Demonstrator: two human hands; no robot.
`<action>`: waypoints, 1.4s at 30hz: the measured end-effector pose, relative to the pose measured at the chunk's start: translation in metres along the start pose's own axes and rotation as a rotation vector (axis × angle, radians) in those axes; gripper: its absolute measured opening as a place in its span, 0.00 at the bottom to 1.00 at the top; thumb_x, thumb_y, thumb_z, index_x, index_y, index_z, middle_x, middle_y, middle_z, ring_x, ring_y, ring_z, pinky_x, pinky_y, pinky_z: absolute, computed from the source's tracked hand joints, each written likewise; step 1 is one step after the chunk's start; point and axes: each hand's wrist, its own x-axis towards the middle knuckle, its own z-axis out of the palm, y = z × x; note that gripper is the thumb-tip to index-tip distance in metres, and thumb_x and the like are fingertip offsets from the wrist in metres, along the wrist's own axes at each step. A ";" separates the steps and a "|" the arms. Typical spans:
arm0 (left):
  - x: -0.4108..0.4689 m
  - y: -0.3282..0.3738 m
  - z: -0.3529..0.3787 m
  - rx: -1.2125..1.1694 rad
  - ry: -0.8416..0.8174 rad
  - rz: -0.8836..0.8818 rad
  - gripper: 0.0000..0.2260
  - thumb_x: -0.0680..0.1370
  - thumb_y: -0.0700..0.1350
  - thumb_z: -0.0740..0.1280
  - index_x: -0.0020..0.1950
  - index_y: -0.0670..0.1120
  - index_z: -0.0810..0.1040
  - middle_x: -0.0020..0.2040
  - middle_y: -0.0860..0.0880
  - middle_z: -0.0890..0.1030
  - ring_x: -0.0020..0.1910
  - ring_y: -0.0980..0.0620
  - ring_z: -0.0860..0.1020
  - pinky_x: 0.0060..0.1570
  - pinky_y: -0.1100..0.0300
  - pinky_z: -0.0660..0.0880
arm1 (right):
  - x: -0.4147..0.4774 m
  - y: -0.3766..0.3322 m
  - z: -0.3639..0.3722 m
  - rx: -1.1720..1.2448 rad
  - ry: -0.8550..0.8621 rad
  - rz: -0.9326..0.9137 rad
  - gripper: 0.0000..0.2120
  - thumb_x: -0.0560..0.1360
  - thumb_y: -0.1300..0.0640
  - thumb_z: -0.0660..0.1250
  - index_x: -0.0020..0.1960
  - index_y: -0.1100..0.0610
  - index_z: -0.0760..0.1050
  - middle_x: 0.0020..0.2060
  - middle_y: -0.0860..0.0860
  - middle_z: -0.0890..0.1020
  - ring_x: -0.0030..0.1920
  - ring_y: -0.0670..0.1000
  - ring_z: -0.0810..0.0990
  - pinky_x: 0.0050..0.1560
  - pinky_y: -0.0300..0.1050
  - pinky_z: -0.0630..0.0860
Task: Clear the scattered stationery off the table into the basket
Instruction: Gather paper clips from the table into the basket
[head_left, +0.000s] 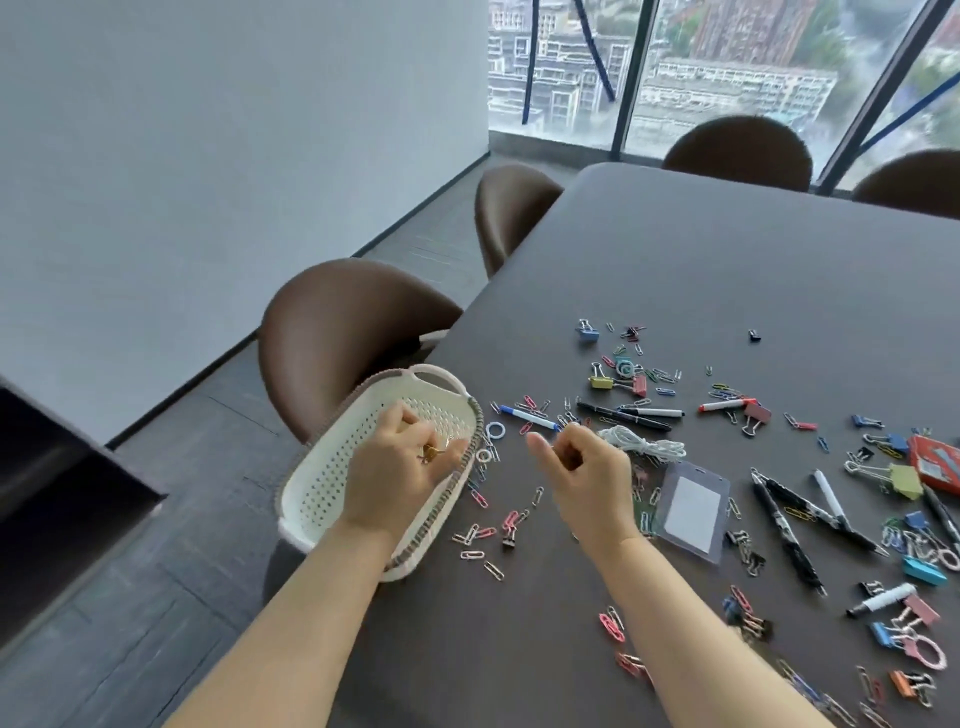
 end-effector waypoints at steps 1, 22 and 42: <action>0.003 -0.016 -0.004 0.019 -0.047 -0.032 0.23 0.72 0.62 0.59 0.32 0.43 0.76 0.39 0.47 0.74 0.30 0.52 0.72 0.28 0.64 0.69 | 0.005 -0.011 0.014 0.018 -0.020 -0.017 0.19 0.71 0.50 0.70 0.29 0.55 0.65 0.22 0.44 0.65 0.26 0.44 0.62 0.30 0.41 0.62; -0.004 -0.098 -0.014 -0.288 -0.303 -0.124 0.14 0.73 0.53 0.48 0.40 0.45 0.67 0.39 0.50 0.70 0.40 0.52 0.68 0.42 0.59 0.66 | 0.030 -0.047 0.132 -0.014 -0.196 -0.014 0.08 0.76 0.64 0.61 0.45 0.56 0.78 0.45 0.46 0.77 0.50 0.50 0.76 0.53 0.47 0.74; -0.012 -0.012 -0.001 -0.068 -0.126 0.152 0.07 0.72 0.47 0.59 0.42 0.47 0.75 0.37 0.51 0.78 0.35 0.52 0.76 0.31 0.61 0.75 | -0.015 0.025 0.030 -0.272 -0.007 -0.025 0.19 0.70 0.47 0.55 0.54 0.56 0.74 0.50 0.51 0.79 0.50 0.55 0.76 0.56 0.50 0.69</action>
